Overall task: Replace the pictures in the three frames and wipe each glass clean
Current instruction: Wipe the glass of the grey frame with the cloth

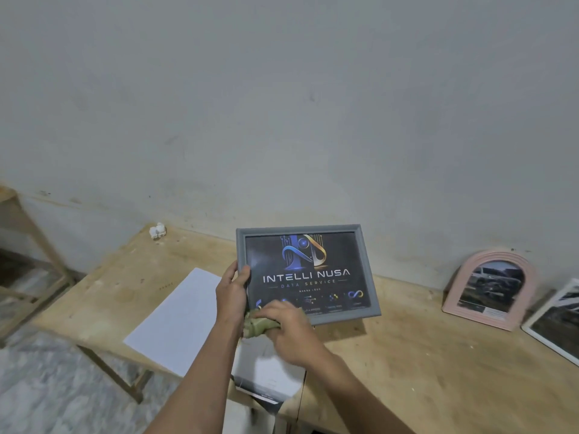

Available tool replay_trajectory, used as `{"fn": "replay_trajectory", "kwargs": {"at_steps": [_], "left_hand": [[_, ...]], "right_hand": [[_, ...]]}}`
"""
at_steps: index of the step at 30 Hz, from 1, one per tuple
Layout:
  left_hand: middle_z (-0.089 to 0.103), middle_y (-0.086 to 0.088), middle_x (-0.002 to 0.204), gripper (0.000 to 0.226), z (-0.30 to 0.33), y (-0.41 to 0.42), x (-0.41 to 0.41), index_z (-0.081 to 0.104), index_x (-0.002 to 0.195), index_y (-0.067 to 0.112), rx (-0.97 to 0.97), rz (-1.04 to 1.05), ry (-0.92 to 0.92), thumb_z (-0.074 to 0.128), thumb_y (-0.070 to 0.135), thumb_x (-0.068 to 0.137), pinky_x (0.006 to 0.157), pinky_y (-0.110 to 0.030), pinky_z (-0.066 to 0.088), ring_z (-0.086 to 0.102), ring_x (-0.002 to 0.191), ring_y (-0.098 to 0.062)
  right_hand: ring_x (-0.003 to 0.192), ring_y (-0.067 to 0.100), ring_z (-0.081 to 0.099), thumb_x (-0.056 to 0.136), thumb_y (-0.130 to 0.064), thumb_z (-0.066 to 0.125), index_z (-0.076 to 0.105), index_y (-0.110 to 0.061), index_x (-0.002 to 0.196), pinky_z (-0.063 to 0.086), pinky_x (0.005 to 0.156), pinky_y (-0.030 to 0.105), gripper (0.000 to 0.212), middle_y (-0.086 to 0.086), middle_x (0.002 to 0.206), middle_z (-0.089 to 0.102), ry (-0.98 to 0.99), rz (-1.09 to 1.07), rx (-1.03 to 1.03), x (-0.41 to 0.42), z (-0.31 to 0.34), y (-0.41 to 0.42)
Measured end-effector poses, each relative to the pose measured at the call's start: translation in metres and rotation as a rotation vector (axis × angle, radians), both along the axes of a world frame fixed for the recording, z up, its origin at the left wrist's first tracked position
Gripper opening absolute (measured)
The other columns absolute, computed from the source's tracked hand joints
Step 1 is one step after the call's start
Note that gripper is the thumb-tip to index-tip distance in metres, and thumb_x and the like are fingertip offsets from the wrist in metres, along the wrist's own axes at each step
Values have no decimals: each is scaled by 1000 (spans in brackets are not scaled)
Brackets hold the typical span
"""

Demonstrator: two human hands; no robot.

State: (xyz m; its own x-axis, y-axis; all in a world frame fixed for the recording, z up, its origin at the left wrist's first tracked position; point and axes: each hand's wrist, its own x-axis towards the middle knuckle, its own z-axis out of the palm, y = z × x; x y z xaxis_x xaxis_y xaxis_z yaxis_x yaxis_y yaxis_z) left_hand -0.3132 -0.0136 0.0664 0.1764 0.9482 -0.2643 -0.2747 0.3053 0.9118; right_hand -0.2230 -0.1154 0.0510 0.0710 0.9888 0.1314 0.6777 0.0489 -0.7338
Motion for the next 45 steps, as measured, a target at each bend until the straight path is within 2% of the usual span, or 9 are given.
{"fn": "replay_trajectory", "kwargs": {"at_steps": [4, 8, 12, 18, 22, 26, 36, 39, 45], "left_hand": [[59, 0, 135, 50, 3, -2, -11, 44, 149, 16, -27, -70, 5, 56, 17, 101, 81, -23, 48, 61, 106, -13], [78, -6, 105, 28, 13, -9, -6, 66, 127, 24, 3, -189, -49, 54, 22, 102, 64, -33, 60, 75, 87, -25], [73, 3, 119, 34, 24, -7, 1, 63, 134, 23, 32, -170, -77, 54, 20, 101, 75, -22, 57, 72, 92, -2], [53, -2, 145, 56, 19, 10, -19, 40, 152, 16, -13, -13, 10, 59, 24, 99, 111, -42, 42, 54, 127, -20], [58, 2, 138, 53, 8, 0, -23, 50, 145, 24, -45, -71, 70, 62, 33, 94, 108, -45, 45, 58, 122, -19], [77, -11, 104, 25, 17, -9, -13, 69, 120, 21, -21, -129, 53, 57, 25, 98, 81, -46, 60, 73, 91, -31], [72, -15, 95, 38, 33, 7, -19, 72, 88, 8, -211, -89, -316, 61, 44, 90, 102, -41, 48, 70, 93, -31], [74, -12, 76, 49, 28, 10, -28, 77, 63, 9, -262, -221, -228, 54, 34, 98, 75, -33, 59, 73, 69, -24], [70, 2, 81, 20, 30, 13, -27, 64, 92, 16, -178, -235, 23, 49, 22, 104, 71, -31, 49, 62, 73, -12]], "right_hand": [[101, 1, 62, 85, 8, 54, 69, -15, 111, 47, 98, 23, 38, -12, 102, 70, 247, -165, 74, 34, 52, 16], [122, 3, 48, 80, 14, 48, 62, -17, 126, 29, 110, 14, 57, -3, 131, 60, -40, -273, 343, 65, 99, 61], [137, 25, 38, 73, 14, 43, 61, -11, 127, 20, 119, 41, 62, 6, 141, 51, -270, -64, 222, 55, 64, 67], [133, 2, 37, 86, 6, 49, 62, -12, 125, 16, 116, 18, 45, -3, 137, 53, 27, 181, -83, 9, 7, -5], [102, -5, 63, 90, 3, 54, 71, -13, 113, 49, 97, 22, 33, -6, 111, 70, 369, 99, -139, 20, 62, 0], [125, 1, 50, 86, 4, 50, 61, -23, 127, 32, 113, 24, 50, -6, 133, 58, 46, -343, 281, 41, 104, 51], [143, 24, 27, 73, 0, 47, 52, -18, 135, -1, 118, 33, 65, 1, 150, 40, -417, 42, 189, -28, 48, 49], [143, 25, 27, 77, 2, 47, 55, -16, 131, -1, 118, 34, 57, 2, 149, 42, -452, 89, 144, -26, 49, 40], [143, 22, 29, 81, 9, 48, 58, -15, 130, 4, 119, 34, 56, 1, 150, 41, -413, 327, 9, -10, 45, 15]]}}
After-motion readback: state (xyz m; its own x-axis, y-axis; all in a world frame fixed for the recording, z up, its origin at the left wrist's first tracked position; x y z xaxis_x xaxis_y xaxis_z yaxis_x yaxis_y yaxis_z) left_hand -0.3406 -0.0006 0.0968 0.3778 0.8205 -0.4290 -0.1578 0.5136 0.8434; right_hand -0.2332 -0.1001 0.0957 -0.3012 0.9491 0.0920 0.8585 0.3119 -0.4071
